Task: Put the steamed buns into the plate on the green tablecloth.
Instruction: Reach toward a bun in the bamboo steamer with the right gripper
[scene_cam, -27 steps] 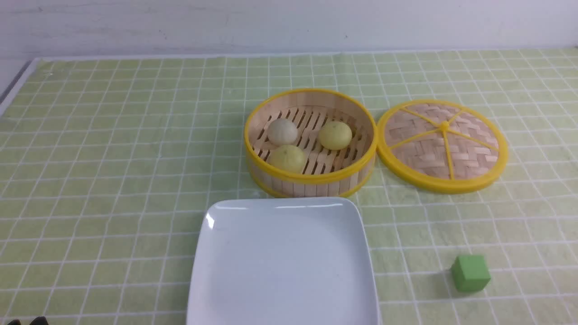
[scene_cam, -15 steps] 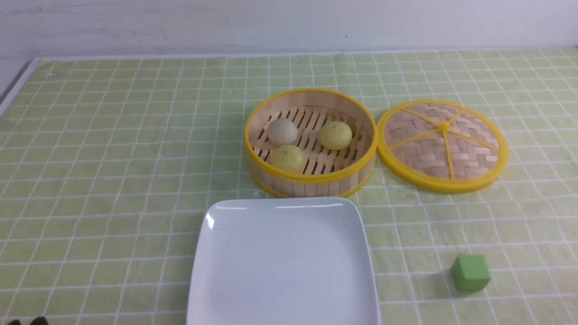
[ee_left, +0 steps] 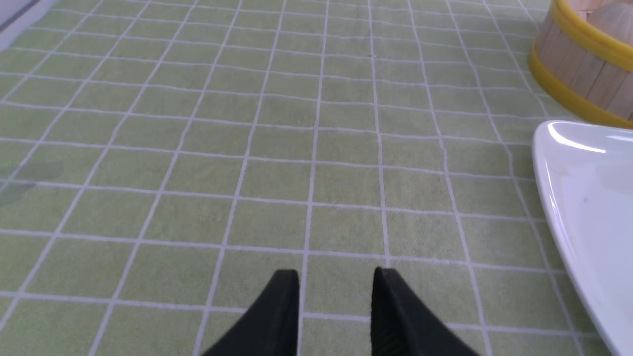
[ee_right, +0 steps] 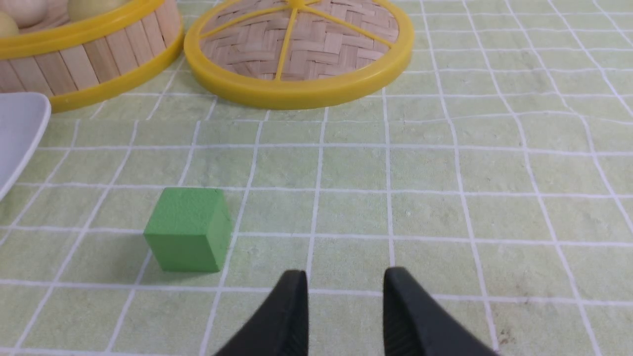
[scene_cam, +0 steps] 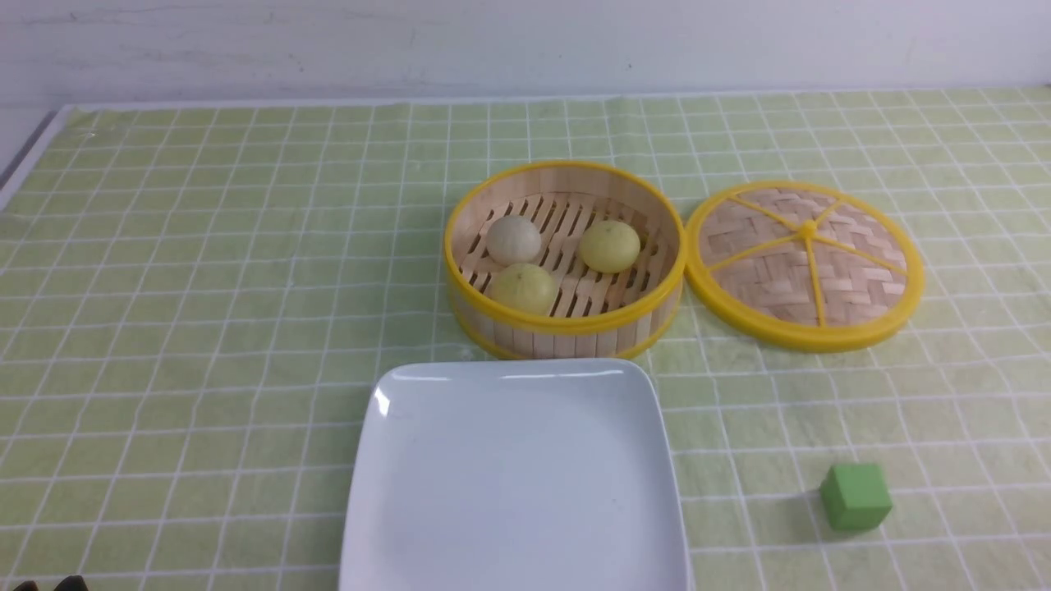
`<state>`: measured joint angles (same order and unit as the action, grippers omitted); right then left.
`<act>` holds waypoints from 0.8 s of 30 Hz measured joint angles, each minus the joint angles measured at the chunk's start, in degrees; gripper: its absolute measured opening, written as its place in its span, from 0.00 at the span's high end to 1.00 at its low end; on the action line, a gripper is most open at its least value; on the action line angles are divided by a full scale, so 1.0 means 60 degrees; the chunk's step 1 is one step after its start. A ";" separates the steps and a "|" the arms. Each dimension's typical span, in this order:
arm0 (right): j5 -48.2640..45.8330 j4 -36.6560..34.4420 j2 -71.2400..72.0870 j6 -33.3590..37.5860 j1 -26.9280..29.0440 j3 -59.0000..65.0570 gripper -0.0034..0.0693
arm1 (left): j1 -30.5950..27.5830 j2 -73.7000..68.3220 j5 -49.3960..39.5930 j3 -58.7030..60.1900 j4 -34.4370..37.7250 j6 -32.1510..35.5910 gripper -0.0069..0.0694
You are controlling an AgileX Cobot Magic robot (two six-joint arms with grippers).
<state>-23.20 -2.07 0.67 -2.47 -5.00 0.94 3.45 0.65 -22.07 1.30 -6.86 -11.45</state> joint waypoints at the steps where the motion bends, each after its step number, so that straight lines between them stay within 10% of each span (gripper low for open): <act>1: 0.0000 0.0000 0.0000 0.0000 0.0000 0.0000 0.62 | 0.0000 0.0000 0.0000 0.0000 0.0000 0.0000 0.59; 16: 0.0179 -0.0312 0.0000 -0.0196 0.0000 0.0032 0.62 | 0.0000 0.0000 0.0009 0.0000 0.0239 -0.0267 0.59; 24: 0.0963 -0.4307 0.0000 -0.2987 0.0000 0.0084 0.62 | 0.0000 0.0000 -0.0151 0.0012 0.5486 -0.4718 0.59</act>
<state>-17.42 -27.91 0.67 -20.39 -5.00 1.45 3.45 0.65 -22.97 1.38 26.06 -39.76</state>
